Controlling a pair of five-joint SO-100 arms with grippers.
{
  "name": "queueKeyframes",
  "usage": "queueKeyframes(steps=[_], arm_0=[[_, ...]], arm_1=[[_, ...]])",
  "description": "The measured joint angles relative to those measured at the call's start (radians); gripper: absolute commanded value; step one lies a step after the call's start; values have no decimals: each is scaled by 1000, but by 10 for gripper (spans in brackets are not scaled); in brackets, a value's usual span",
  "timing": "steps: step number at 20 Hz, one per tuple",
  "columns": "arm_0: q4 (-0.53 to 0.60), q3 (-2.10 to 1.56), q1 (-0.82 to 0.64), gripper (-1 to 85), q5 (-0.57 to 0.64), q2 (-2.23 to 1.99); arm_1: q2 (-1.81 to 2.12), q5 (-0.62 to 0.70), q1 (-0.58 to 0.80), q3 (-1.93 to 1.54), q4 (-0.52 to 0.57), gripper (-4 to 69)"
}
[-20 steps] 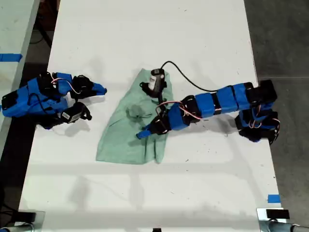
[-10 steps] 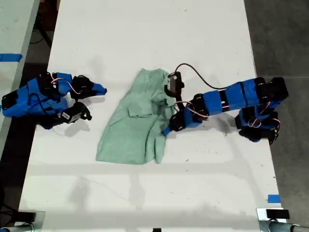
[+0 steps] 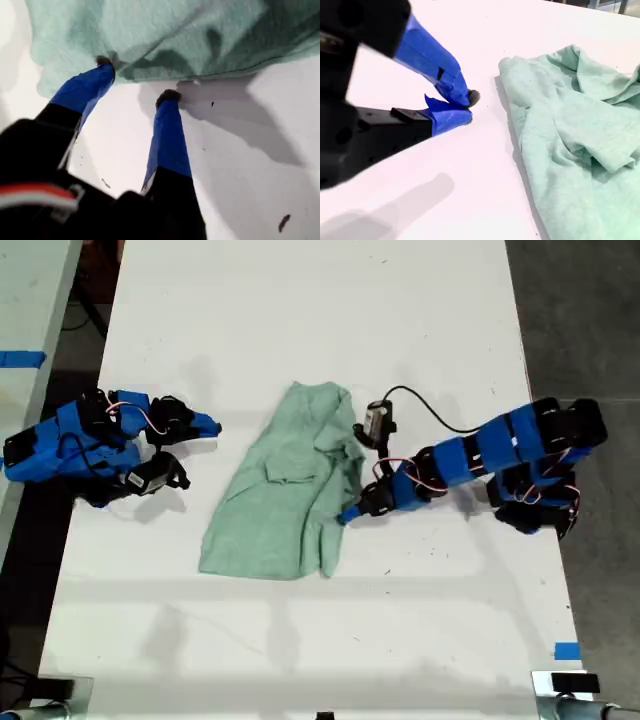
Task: Fold t shirt
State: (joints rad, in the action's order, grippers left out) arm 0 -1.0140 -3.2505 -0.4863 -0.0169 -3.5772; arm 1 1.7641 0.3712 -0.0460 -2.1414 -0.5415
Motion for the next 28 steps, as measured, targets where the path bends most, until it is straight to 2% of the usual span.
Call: queueKeyframes(steps=[3, 10, 15, 18, 21, 22, 24, 26, 28], arm_0=[[0, 0, 0, -2, 0, 0], [0, 0, 0, -2, 0, 0], [0, 0, 0, -2, 0, 0], [0, 0, 0, -2, 0, 0], [0, 0, 0, -2, 0, 0], [0, 0, 0, -2, 0, 0], [0, 0, 0, -2, 0, 0], [0, 0, 0, -2, 0, 0], [0, 0, 0, -2, 0, 0]], arm_1=[[183, -2, 0, -86, 67, 187], [236, -6, 18, -160, 109, 179], [551, -25, 48, -413, 110, 51], [992, -52, 75, -643, -92, 15], [1552, -86, 98, -836, -488, 15], [1660, -86, 103, -857, -575, 20], [1695, -89, 97, -905, -646, 16], [1707, -71, 133, -907, -756, 55], [1717, -55, 127, -907, -778, 39]])
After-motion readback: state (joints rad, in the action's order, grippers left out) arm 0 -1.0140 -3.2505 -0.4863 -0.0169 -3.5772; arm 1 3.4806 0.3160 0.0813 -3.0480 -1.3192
